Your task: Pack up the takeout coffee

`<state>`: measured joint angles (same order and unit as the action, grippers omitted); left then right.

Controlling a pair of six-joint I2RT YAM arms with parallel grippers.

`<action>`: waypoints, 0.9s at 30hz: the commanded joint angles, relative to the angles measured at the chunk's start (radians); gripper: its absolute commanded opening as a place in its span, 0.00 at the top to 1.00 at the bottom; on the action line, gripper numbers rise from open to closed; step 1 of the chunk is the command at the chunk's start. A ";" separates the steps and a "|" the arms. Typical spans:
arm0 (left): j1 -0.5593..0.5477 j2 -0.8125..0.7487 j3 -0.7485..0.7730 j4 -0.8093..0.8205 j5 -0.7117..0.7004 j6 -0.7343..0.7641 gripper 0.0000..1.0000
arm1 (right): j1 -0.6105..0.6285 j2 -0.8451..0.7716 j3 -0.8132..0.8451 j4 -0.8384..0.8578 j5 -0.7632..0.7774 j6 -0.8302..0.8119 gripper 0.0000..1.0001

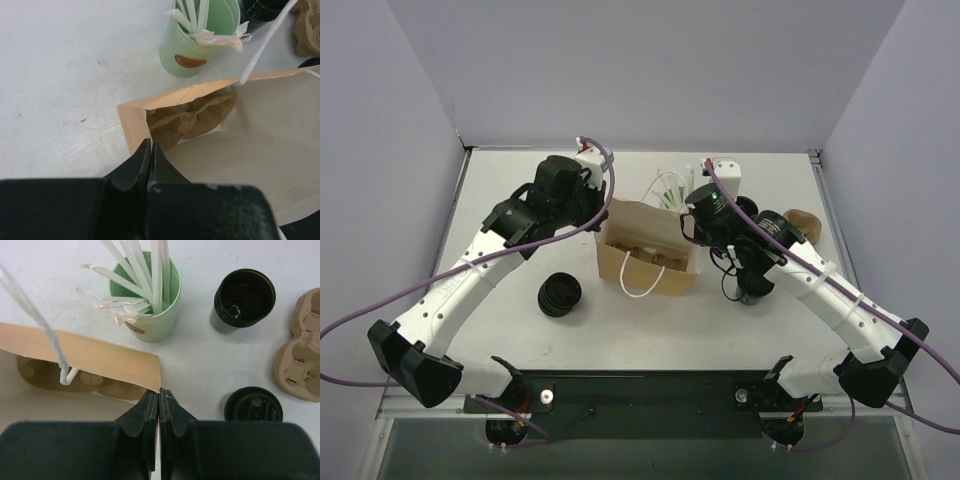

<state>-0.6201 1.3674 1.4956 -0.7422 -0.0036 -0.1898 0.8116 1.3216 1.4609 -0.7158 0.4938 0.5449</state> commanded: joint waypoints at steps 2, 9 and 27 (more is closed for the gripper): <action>-0.015 -0.152 -0.199 0.340 -0.012 -0.005 1.00 | 0.003 -0.077 -0.080 0.189 -0.021 -0.158 0.92; -0.043 -0.327 -0.478 0.434 0.004 -0.103 1.00 | 0.021 -0.169 -0.134 0.220 -0.237 -0.154 0.52; -0.104 -0.586 -0.664 0.455 -0.013 -0.241 1.00 | -0.008 -0.431 -0.139 0.001 0.098 0.066 0.39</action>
<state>-0.7147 0.8494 0.8635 -0.3321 -0.0193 -0.3946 0.8345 0.8127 1.2919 -0.5747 0.3599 0.6102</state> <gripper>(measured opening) 0.025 0.618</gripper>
